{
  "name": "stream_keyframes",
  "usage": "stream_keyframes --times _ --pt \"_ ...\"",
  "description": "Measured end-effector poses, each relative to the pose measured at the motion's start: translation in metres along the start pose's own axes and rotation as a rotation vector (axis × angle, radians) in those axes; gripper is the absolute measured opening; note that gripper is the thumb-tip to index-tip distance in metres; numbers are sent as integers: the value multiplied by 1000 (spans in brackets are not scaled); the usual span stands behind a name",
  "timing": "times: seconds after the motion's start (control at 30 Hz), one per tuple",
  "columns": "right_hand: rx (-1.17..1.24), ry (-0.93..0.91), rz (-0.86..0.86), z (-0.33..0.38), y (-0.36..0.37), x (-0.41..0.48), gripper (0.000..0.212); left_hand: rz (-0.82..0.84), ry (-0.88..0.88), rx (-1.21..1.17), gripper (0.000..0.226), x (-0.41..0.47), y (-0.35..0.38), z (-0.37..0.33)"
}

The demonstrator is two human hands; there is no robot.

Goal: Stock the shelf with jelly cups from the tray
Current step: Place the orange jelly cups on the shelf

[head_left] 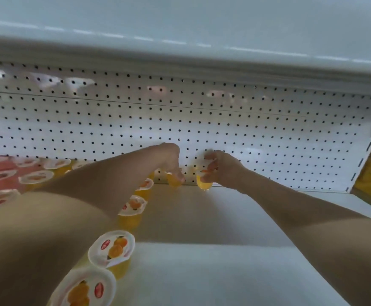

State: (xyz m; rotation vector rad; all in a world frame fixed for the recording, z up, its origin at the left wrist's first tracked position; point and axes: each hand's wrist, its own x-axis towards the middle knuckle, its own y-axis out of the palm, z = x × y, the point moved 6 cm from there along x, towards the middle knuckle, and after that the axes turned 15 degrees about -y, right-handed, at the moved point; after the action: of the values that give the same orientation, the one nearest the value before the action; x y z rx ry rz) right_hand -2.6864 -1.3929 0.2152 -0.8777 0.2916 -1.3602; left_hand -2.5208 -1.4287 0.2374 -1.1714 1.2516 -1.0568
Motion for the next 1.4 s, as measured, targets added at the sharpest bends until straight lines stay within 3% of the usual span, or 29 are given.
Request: stream_keyframes --times 0.33,0.6,0.87,1.4 --pt "-263 -82 -43 19 -13 -16 66 -146 -2 -83 78 -22 -3 0" --pt "-572 -191 -68 59 -78 -80 49 -292 70 -248 71 -110 -32 -25" --pt "-541 -98 -93 68 -156 -202 51 -251 -29 -349 72 -228 -27 -86" --pt "-597 17 -112 -15 -251 -469 57 -163 157 -504 70 -437 76 -245"
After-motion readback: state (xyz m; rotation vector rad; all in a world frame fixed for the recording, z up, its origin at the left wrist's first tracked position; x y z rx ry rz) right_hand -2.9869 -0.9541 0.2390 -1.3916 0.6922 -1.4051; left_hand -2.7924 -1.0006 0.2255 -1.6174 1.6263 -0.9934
